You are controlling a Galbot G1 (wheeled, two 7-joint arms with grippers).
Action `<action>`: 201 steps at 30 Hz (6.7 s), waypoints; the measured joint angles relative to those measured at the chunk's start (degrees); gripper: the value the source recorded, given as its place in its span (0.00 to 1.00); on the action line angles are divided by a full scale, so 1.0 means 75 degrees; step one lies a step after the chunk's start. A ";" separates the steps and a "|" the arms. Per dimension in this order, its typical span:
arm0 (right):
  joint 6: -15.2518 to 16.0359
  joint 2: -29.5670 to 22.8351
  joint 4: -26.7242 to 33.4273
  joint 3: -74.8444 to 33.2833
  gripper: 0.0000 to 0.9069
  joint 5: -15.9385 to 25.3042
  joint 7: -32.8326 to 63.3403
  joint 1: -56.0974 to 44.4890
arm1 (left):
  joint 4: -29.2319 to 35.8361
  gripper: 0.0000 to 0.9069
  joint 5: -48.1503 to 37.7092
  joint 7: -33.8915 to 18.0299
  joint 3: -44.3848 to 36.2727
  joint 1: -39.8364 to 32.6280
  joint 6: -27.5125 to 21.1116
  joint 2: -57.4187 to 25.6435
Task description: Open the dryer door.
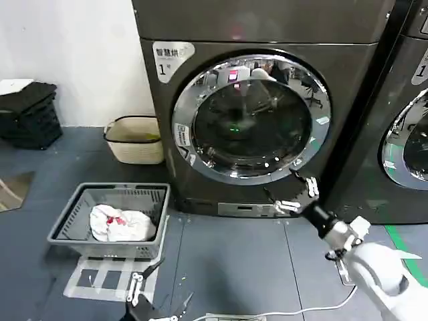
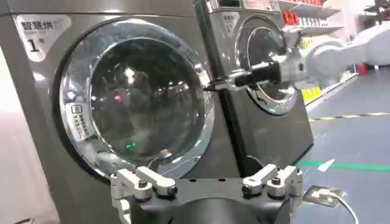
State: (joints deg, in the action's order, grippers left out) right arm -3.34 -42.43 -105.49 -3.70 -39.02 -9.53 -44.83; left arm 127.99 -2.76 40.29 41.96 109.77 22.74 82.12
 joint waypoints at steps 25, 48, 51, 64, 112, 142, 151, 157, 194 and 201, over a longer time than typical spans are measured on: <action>-0.0013 -0.1172 0.2083 0.2693 1.00 -0.0417 -0.0217 0.3072 | -0.0048 1.00 0.0050 -0.0007 0.0019 0.0044 0.0068 0.0126; -0.0052 -0.2187 0.3557 0.3605 1.00 -0.0440 -0.0487 0.4151 | -0.0006 1.00 0.0062 -0.0009 0.0054 0.0111 0.0085 0.0170; -0.0066 -0.2325 0.3720 0.3680 1.00 -0.0434 -0.0516 0.4265 | -0.0006 1.00 0.0064 -0.0009 0.0054 0.0109 0.0085 0.0178; -0.0102 -0.2803 0.4338 0.3909 1.00 -0.0419 -0.0620 0.4647 | -0.0039 1.00 0.0077 -0.0010 0.0045 0.0090 0.0094 0.0209; -0.0070 -0.3943 0.5305 0.4576 1.00 -0.0497 -0.1287 0.5425 | -0.0174 1.00 0.0038 -0.0010 -0.0002 0.0023 0.0133 0.0199; -0.0244 -0.3146 0.4226 0.4737 1.00 -0.0991 -0.2437 0.5191 | -0.0275 1.00 -0.0163 -0.0074 0.0032 -0.0078 0.0113 0.0124; -0.0116 -0.2469 0.3041 0.4629 1.00 -0.1120 -0.2443 0.4887 | -0.0560 1.00 -0.1302 -0.0459 0.0230 -0.0624 -0.0520 -0.0493; -0.0047 -0.2063 0.2359 0.4479 1.00 -0.1135 -0.2548 0.4611 | -0.0826 1.00 -0.1799 -0.0612 0.0235 -0.1345 -0.0964 -0.1198; -0.0474 0.0261 0.0481 0.3360 1.00 -0.1535 -0.5320 0.3231 | -0.4147 1.00 -0.4308 -0.0981 -0.1988 -0.7442 -0.2385 -0.5023; -0.0623 0.0543 0.0552 0.2764 1.00 -0.1884 -0.6296 0.2828 | -0.4732 1.00 -0.4233 -0.0764 -0.3269 -0.8729 -0.2314 -0.5179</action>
State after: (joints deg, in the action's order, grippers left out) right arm -8.01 -38.36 -101.35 17.03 -53.15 -56.75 -23.62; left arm 92.50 -34.51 34.56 17.44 44.30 5.38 43.28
